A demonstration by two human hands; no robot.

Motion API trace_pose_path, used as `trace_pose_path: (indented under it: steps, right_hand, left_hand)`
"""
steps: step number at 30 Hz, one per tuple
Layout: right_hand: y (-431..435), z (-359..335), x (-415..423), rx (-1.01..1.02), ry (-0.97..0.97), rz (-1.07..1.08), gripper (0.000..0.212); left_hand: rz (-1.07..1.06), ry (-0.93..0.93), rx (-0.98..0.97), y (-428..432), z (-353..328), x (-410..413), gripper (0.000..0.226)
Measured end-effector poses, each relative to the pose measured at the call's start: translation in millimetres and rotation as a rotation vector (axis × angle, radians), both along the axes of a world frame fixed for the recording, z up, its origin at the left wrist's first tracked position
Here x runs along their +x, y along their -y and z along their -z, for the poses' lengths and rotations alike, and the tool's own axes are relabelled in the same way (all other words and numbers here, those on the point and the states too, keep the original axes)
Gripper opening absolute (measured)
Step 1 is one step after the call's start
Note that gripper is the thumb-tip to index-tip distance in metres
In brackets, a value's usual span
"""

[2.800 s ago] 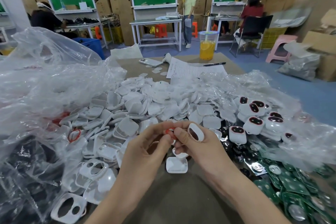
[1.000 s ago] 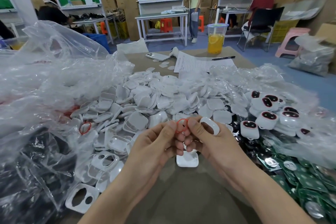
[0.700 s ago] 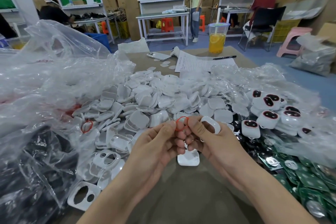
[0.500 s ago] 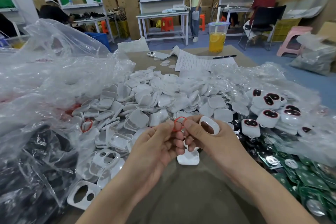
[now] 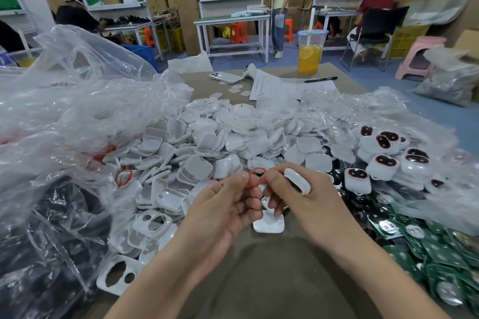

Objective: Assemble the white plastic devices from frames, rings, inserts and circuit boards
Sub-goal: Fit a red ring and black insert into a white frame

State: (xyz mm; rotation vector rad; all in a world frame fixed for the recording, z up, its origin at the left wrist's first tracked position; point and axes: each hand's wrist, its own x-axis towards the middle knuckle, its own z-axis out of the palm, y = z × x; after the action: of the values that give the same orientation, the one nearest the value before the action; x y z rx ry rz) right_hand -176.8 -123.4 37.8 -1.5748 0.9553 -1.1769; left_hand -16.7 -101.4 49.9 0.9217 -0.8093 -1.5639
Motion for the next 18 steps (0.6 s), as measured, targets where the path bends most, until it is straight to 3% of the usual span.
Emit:
trace_pose_path:
  steps: [10,18]
  right_hand:
    - [-1.1,-1.1,1.8,0.031,-0.005,-0.029,0.025]
    - [-1.7,-3.2,0.4,0.043,0.054,-0.031,0.012]
  left_hand:
    - [-0.101,0.436,-0.248,-5.5,3.6,2.0,0.026]
    - [-0.025,0.594,-0.368,-8.8,7.9,3.7,0.023]
